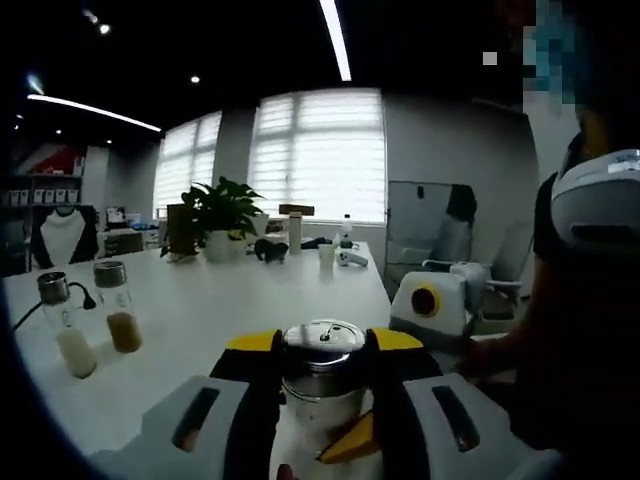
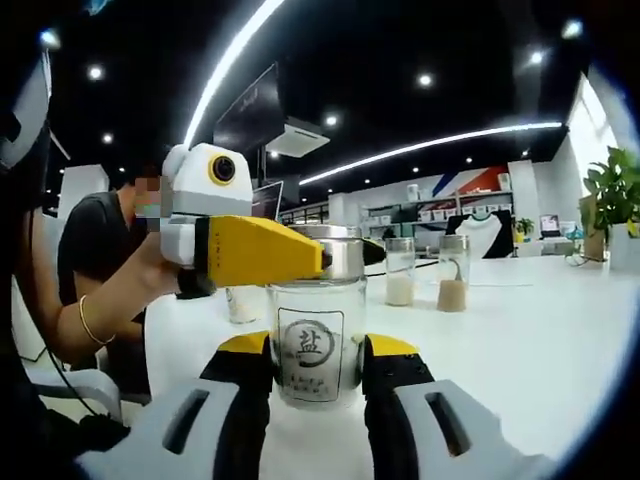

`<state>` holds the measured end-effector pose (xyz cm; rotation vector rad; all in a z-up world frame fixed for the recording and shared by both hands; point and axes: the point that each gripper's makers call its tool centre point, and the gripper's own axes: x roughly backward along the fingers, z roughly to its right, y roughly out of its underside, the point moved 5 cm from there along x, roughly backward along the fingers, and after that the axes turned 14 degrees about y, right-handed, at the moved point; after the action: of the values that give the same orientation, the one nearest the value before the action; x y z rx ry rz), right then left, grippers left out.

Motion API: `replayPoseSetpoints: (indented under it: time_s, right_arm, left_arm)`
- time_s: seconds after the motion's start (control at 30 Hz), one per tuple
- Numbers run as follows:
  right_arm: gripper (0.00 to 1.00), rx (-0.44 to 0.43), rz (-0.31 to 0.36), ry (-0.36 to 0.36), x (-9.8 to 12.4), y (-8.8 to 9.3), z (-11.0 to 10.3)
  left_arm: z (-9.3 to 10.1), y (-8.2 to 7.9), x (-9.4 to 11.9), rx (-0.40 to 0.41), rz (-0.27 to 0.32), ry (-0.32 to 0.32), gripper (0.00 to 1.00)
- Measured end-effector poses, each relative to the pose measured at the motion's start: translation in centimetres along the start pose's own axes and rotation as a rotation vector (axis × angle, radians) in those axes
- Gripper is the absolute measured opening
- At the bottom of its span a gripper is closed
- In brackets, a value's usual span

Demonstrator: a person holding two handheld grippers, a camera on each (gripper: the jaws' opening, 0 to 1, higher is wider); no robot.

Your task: Rotate the seasoning bottle until the label or dispensing opening points toward the visible target arrow and the bottle remains upright within the marked orientation range

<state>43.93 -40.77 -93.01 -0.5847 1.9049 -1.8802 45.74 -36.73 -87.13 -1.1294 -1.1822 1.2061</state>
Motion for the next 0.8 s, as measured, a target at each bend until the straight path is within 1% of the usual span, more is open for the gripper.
replayPoseSetpoints:
  time_s: [0.03, 0.1, 0.13, 0.17, 0.2, 0.27, 0.33, 0.37, 0.4, 0.43, 0.53, 0.6, 0.63, 0.67, 0.7, 0.73, 0.8]
  right_arm:
    - [0.32, 0.018, 0.000, 0.022, -0.1, 0.0, 0.1]
    - [0.32, 0.016, 0.002, 0.035, -0.2, 0.0, 0.1]
    - [0.32, 0.000, 0.005, 0.043, -0.2, -0.1, 0.3]
    - [0.32, -0.011, 0.021, 0.058, -0.3, -0.3, 0.4]
    - [0.32, -0.005, 0.031, 0.077, -0.3, -0.5, 0.4]
    - [0.32, 0.016, 0.044, 0.113, -0.4, -0.9, 0.6]
    - [0.32, 0.027, 0.056, 0.132, -0.5, -1.2, 0.9]
    - [0.32, 0.027, 0.060, 0.134, -0.6, -1.4, 0.9]
    - [0.32, 0.028, 0.061, 0.135, -0.6, -1.4, 0.8]
    - [0.32, 0.031, 0.063, 0.139, -0.7, -1.4, 0.8]
    - [0.32, 0.038, 0.063, 0.157, -0.7, -1.4, 0.5]
    - [0.32, 0.042, 0.051, 0.178, -0.7, -1.2, 0.6]
    - [0.32, 0.040, 0.048, 0.185, -0.8, -1.2, 0.5]
    - [0.32, 0.037, 0.049, 0.189, -0.9, -1.1, 0.4]
    - [0.32, 0.033, 0.049, 0.190, -1.0, -1.0, 0.3]
    - [0.32, 0.034, 0.053, 0.192, -1.0, -1.0, 0.0]
    - [0.32, 0.054, 0.061, 0.201, -1.1, -1.1, -0.3]
  left_arm:
    - [-0.1, 0.0, -0.1, 0.001, 0.001, -0.020, 0.35]
    - [-0.4, 0.1, -0.1, 0.046, 0.014, -0.117, 0.35]
    - [-0.4, -0.1, -0.1, 0.048, 0.020, -0.164, 0.35]
    - [-0.2, -0.4, -0.2, 0.019, 0.032, -0.195, 0.35]
    - [0.0, -0.7, -0.3, 0.006, 0.037, -0.250, 0.35]
    - [0.1, -1.0, -0.3, -0.007, 0.041, -0.307, 0.35]
    - [0.1, -1.3, -0.4, -0.048, 0.055, -0.350, 0.35]
    - [0.2, -1.4, -0.5, -0.072, 0.069, -0.394, 0.36]
    - [0.2, -1.5, -0.6, -0.086, 0.071, -0.405, 0.36]
    - [0.5, -1.4, -0.7, -0.103, 0.057, -0.422, 0.36]
    - [0.6, -1.3, -0.8, -0.089, 0.054, -0.468, 0.36]
    - [0.6, -1.0, -0.6, -0.062, 0.068, -0.506, 0.36]
    - [0.6, -0.9, -0.5, -0.066, 0.075, -0.526, 0.37]
    - [0.6, -0.9, -0.3, -0.050, 0.097, -0.559, 0.37]
    - [0.6, -0.8, -0.1, -0.030, 0.115, -0.581, 0.37]
    - [0.7, -0.9, 0.1, -0.028, 0.129, -0.593, 0.37]
    - [0.9, -0.9, 0.3, -0.029, 0.121, -0.607, 0.37]
